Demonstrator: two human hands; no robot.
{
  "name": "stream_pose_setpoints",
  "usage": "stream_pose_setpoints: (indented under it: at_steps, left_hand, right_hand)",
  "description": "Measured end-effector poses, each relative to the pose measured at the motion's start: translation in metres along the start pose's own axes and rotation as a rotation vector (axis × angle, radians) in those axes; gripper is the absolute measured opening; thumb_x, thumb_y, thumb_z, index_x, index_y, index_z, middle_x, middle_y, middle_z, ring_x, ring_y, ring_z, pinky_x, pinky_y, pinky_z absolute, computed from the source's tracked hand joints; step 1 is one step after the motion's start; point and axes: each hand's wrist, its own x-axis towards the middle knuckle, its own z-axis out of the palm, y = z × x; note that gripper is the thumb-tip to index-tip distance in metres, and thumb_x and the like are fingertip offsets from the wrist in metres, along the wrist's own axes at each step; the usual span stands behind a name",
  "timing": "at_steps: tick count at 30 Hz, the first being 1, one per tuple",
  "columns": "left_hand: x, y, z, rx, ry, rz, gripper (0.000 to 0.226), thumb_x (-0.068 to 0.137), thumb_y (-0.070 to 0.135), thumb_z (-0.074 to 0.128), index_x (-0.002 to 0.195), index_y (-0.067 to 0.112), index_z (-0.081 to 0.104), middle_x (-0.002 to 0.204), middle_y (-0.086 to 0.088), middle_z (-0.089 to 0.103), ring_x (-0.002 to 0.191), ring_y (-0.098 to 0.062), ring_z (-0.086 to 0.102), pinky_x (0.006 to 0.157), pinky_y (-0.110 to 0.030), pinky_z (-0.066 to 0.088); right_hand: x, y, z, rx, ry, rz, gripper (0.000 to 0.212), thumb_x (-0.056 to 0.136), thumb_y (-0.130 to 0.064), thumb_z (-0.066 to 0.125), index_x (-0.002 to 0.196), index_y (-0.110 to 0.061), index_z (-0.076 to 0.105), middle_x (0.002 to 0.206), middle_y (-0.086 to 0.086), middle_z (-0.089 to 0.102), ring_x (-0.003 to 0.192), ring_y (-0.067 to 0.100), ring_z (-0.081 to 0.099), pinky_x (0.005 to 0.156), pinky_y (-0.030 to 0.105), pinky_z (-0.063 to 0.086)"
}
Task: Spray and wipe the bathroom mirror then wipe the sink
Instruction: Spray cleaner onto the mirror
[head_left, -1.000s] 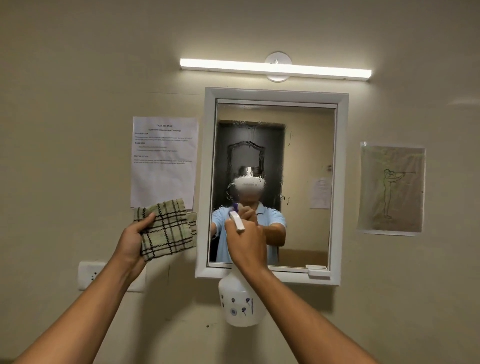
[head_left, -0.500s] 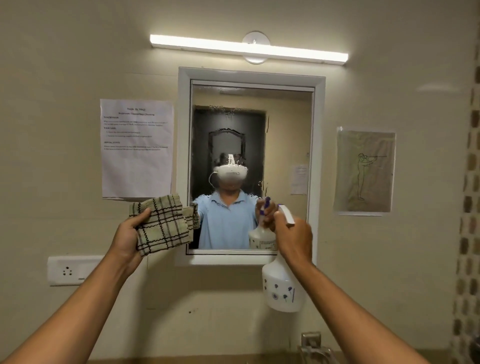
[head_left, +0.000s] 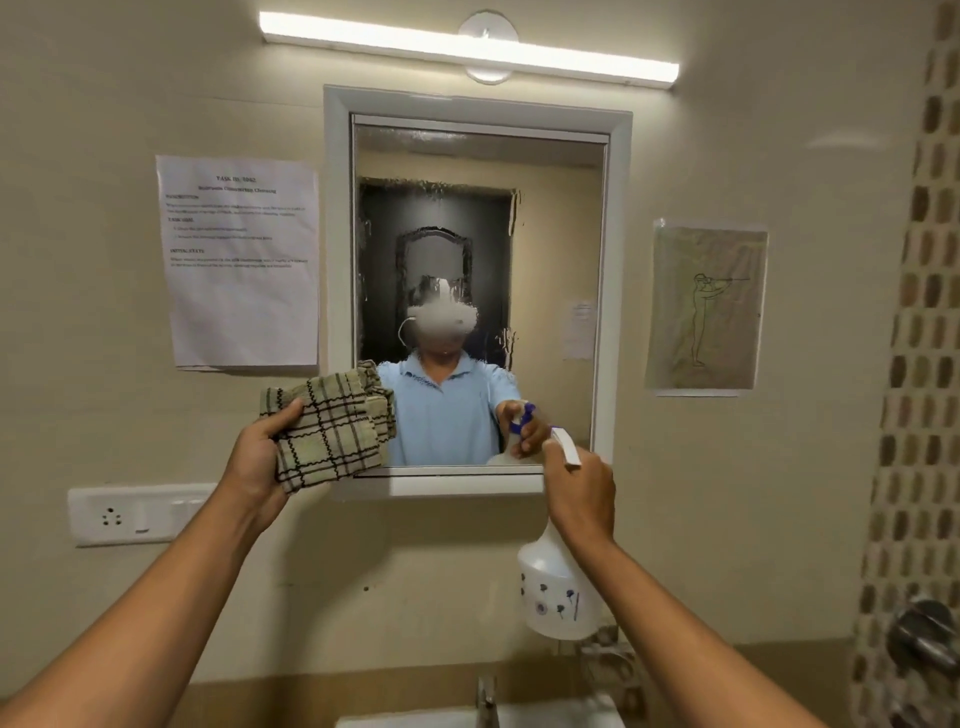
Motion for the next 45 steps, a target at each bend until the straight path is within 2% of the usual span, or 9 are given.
stream_pose_setpoints:
  at_steps: [3, 7, 16, 19, 25, 31, 35, 39, 45]
  left_hand:
    - [-0.003, 0.003, -0.009, 0.002, 0.02, 0.008, 0.042, 0.101, 0.025, 0.041, 0.092, 0.011, 0.08, 0.106, -0.012, 0.075, 0.094, -0.026, 0.073, 0.076, -0.043, 0.061]
    - [-0.012, 0.012, -0.022, -0.004, 0.047, 0.032, 0.046, 0.102, 0.023, 0.04, 0.084, 0.015, 0.081, 0.097, -0.009, 0.077, 0.086, -0.023, 0.075, 0.066, -0.037, 0.063]
    - [-0.023, 0.019, -0.047, -0.004, 0.077, 0.077, 0.049, 0.102, 0.022, 0.039, 0.078, 0.018, 0.082, 0.09, -0.005, 0.078, 0.082, -0.02, 0.075, 0.061, -0.034, 0.062]
    - [-0.022, 0.019, -0.05, -0.01, 0.083, 0.081, 0.049, 0.102, 0.022, 0.04, 0.077, 0.018, 0.082, 0.09, -0.005, 0.078, 0.081, -0.02, 0.075, 0.061, -0.034, 0.062]
    - [-0.017, 0.006, -0.038, -0.031, 0.053, 0.069, 0.051, 0.102, 0.021, 0.04, 0.072, 0.02, 0.081, 0.085, -0.003, 0.078, 0.078, -0.018, 0.075, 0.061, -0.033, 0.062]
    - [-0.011, -0.012, -0.015, -0.048, 0.017, 0.012, 0.045, 0.101, 0.022, 0.041, 0.083, 0.017, 0.082, 0.095, -0.006, 0.077, 0.086, -0.021, 0.075, 0.065, -0.036, 0.062]
    - [-0.011, -0.027, 0.001, -0.059, -0.022, -0.013, 0.048, 0.102, 0.022, 0.041, 0.078, 0.019, 0.082, 0.09, -0.005, 0.078, 0.081, -0.019, 0.075, 0.06, -0.032, 0.061]
    - [-0.013, -0.043, 0.012, -0.065, -0.045, -0.048, 0.044, 0.101, 0.023, 0.042, 0.082, 0.018, 0.082, 0.096, -0.006, 0.077, 0.086, -0.02, 0.075, 0.067, -0.034, 0.062]
    - [-0.019, -0.066, 0.025, -0.101, -0.089, -0.091, 0.047, 0.101, 0.021, 0.04, 0.081, 0.018, 0.082, 0.094, -0.006, 0.078, 0.085, -0.02, 0.075, 0.065, -0.032, 0.062]
  right_hand:
    - [-0.018, -0.021, 0.024, -0.002, -0.082, -0.066, 0.035, 0.096, -0.031, 0.049, 0.067, -0.014, 0.061, 0.058, -0.001, 0.055, 0.053, 0.008, 0.049, 0.046, 0.02, 0.033]
    - [-0.041, -0.049, 0.058, 0.069, -0.173, -0.134, 0.04, 0.095, -0.035, 0.047, 0.067, -0.012, 0.064, 0.062, 0.005, 0.063, 0.061, 0.022, 0.058, 0.053, 0.034, 0.044]
    - [-0.083, -0.063, 0.099, 0.039, -0.331, -0.188, 0.039, 0.092, -0.041, 0.045, 0.07, -0.013, 0.061, 0.065, 0.003, 0.061, 0.062, 0.022, 0.057, 0.053, 0.036, 0.042]
    - [-0.077, -0.046, 0.09, -0.02, -0.298, -0.183, 0.04, 0.094, -0.039, 0.044, 0.069, -0.014, 0.063, 0.063, 0.003, 0.062, 0.058, 0.02, 0.058, 0.051, 0.036, 0.045]
    - [-0.041, -0.008, 0.042, -0.067, -0.16, -0.111, 0.037, 0.097, -0.034, 0.048, 0.067, -0.015, 0.059, 0.061, 0.002, 0.058, 0.056, 0.02, 0.054, 0.045, 0.027, 0.032]
    - [-0.014, 0.031, -0.007, -0.089, -0.011, -0.022, 0.039, 0.095, -0.035, 0.049, 0.064, -0.014, 0.057, 0.06, 0.004, 0.057, 0.059, 0.025, 0.055, 0.051, 0.031, 0.038]
    - [-0.012, 0.044, -0.028, -0.115, 0.011, 0.018, 0.044, 0.096, -0.032, 0.049, 0.055, -0.017, 0.048, 0.053, 0.002, 0.049, 0.053, 0.024, 0.049, 0.048, 0.03, 0.036]
    - [-0.019, 0.056, -0.028, -0.082, 0.042, 0.046, 0.048, 0.091, -0.045, 0.045, 0.058, -0.011, 0.055, 0.054, 0.007, 0.058, 0.052, 0.031, 0.06, 0.049, 0.041, 0.053]
    - [-0.031, 0.057, -0.027, 0.006, 0.045, 0.008, 0.043, 0.094, -0.043, 0.051, 0.061, -0.015, 0.057, 0.054, 0.006, 0.057, 0.052, 0.032, 0.06, 0.046, 0.049, 0.052]
